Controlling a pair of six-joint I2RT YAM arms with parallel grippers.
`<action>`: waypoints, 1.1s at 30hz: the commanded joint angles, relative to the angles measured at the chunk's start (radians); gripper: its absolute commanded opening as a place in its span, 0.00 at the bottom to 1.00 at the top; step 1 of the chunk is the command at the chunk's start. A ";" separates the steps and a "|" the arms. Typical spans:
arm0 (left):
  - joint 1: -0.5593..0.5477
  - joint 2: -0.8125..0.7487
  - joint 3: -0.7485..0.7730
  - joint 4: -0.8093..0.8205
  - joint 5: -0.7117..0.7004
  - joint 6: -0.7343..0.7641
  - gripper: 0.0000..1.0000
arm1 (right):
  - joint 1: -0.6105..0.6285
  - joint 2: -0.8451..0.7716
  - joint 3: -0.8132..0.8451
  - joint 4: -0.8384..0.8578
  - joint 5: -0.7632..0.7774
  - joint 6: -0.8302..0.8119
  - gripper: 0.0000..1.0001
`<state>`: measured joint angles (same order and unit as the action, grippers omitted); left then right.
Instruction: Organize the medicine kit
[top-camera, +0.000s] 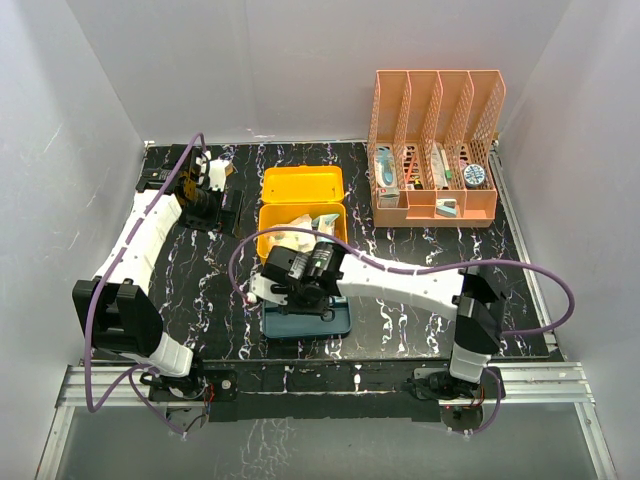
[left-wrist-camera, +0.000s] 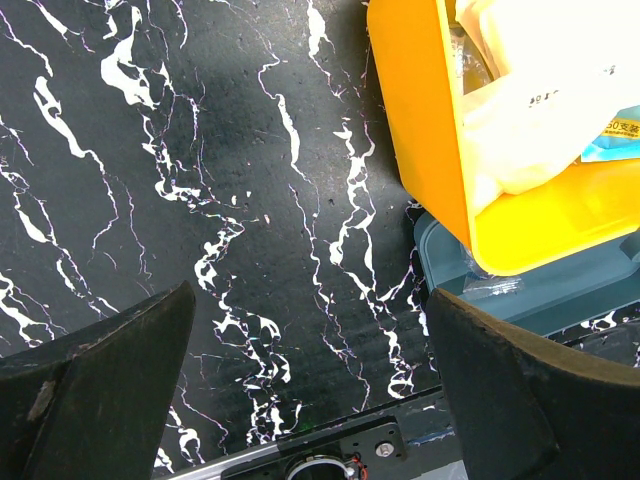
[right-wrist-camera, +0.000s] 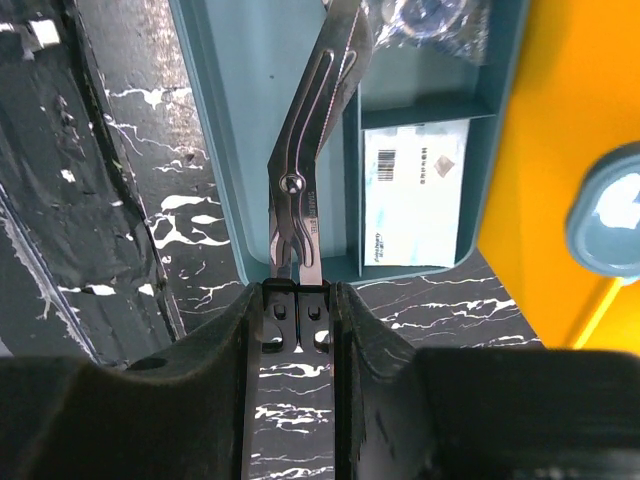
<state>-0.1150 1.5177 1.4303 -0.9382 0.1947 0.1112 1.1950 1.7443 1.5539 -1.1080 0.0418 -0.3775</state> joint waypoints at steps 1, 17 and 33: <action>0.005 -0.031 -0.007 -0.009 0.000 -0.006 0.99 | 0.001 0.034 -0.025 0.028 -0.016 -0.040 0.00; 0.006 -0.043 -0.025 -0.012 0.000 0.001 0.99 | -0.007 0.089 -0.135 0.164 -0.037 -0.097 0.00; 0.006 -0.039 -0.021 -0.017 0.001 0.004 0.99 | -0.054 0.128 -0.167 0.218 -0.052 -0.122 0.00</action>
<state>-0.1143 1.5127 1.4090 -0.9394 0.1944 0.1120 1.1538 1.8656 1.3895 -0.9325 0.0002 -0.4744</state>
